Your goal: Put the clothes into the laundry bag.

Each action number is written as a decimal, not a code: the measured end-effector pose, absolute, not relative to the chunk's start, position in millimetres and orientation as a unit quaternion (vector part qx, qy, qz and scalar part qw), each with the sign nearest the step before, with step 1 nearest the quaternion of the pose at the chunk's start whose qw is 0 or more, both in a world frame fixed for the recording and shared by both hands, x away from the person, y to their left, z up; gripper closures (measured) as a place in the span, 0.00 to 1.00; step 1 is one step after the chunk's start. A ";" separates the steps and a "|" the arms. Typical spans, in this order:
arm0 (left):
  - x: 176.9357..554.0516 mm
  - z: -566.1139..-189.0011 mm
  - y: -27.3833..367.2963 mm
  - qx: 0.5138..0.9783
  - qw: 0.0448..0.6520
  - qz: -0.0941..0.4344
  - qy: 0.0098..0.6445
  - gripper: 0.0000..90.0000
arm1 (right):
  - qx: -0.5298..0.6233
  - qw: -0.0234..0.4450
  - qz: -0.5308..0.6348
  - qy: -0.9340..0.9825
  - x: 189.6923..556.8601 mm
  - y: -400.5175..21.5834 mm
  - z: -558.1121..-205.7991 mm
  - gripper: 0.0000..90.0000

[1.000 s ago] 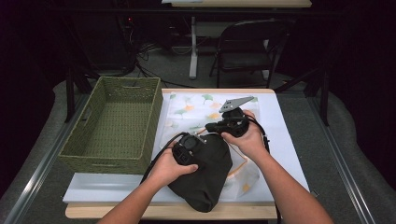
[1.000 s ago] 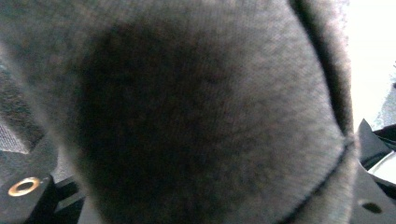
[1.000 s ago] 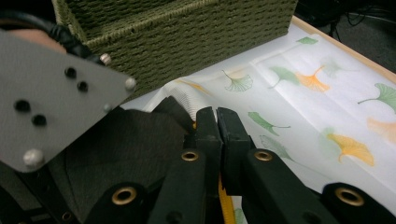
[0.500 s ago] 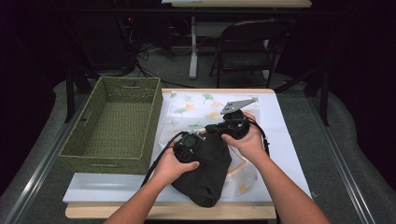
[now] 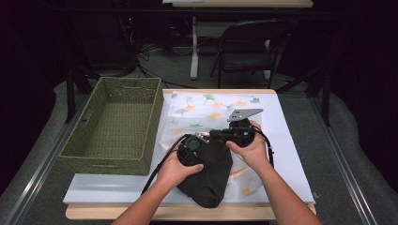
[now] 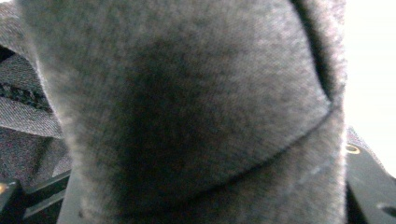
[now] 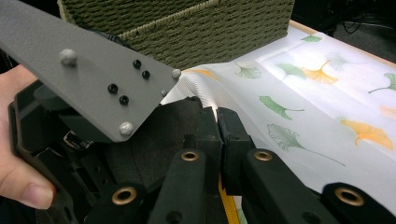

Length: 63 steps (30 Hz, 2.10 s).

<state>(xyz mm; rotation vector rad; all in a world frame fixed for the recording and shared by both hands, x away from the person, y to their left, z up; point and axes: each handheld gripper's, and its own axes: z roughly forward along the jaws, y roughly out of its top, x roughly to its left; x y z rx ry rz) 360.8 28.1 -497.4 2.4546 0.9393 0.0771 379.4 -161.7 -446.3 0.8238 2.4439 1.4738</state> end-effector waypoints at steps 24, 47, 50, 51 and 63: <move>347.6 -476.1 40.7 0.891 0.280 0.038 0.356 0.27 | 0.288 0.109 0.503 0.807 375.4 -168.5 -458.8 0.98; 349.3 -500.3 52.1 0.874 0.334 0.016 0.351 0.54 | 0.285 0.110 0.504 0.808 371.8 -164.4 -459.8 0.98; 348.2 -499.0 51.6 0.875 0.331 0.016 0.353 0.59 | 0.285 0.109 0.506 0.807 370.6 -163.1 -459.1 0.98; 348.1 -498.4 51.2 0.877 0.329 0.019 0.350 0.60 | 0.284 0.109 0.506 0.807 369.9 -162.5 -458.5 0.98; 351.7 -485.9 48.0 0.869 0.337 0.022 0.361 0.66 | 0.281 0.112 0.521 0.798 364.8 -163.6 -453.6 0.98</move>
